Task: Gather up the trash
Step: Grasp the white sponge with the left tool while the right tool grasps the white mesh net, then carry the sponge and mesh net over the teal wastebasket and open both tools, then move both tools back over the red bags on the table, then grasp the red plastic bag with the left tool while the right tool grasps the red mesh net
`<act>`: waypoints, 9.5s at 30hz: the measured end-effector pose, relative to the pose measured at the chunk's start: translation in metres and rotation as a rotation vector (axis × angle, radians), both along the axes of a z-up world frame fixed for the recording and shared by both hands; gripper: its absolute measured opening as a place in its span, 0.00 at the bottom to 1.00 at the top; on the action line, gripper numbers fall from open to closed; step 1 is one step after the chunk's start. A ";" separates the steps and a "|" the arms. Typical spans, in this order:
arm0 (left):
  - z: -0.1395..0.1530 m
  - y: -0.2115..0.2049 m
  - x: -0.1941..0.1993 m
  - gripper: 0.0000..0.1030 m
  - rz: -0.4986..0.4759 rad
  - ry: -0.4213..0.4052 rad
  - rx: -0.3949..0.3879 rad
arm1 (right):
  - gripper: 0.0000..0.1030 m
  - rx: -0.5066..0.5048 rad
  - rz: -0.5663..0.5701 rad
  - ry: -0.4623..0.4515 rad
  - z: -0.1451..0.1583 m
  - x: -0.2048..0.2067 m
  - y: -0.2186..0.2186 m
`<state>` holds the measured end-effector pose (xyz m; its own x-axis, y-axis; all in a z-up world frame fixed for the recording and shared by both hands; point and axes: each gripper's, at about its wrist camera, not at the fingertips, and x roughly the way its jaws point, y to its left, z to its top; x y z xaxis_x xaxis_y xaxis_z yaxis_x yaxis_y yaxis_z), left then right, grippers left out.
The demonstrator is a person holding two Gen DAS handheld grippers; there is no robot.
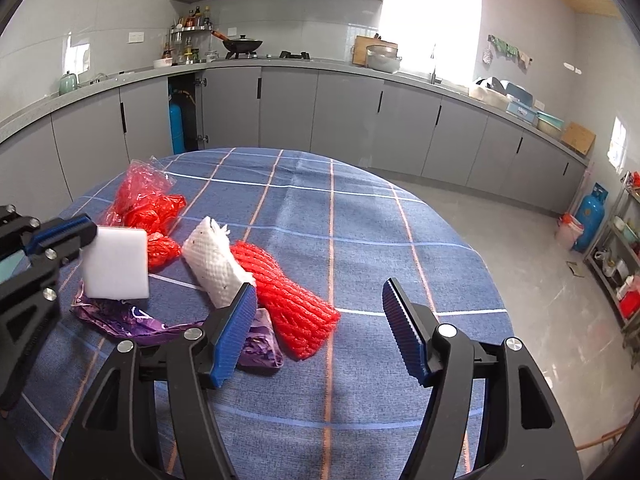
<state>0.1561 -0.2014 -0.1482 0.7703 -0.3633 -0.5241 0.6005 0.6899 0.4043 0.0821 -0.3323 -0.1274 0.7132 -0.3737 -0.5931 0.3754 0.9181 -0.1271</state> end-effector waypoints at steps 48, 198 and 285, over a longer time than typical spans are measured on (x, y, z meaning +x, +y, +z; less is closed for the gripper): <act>0.049 0.203 0.051 0.05 0.593 -0.109 -0.091 | 0.14 -0.024 0.313 -0.072 0.041 0.053 0.114; 0.008 0.289 0.079 0.85 0.786 -0.096 0.044 | 0.55 -0.034 0.598 0.014 0.015 0.120 0.256; 0.020 0.087 0.048 0.16 0.247 -0.012 0.002 | 0.19 0.094 0.046 -0.022 0.026 0.007 -0.002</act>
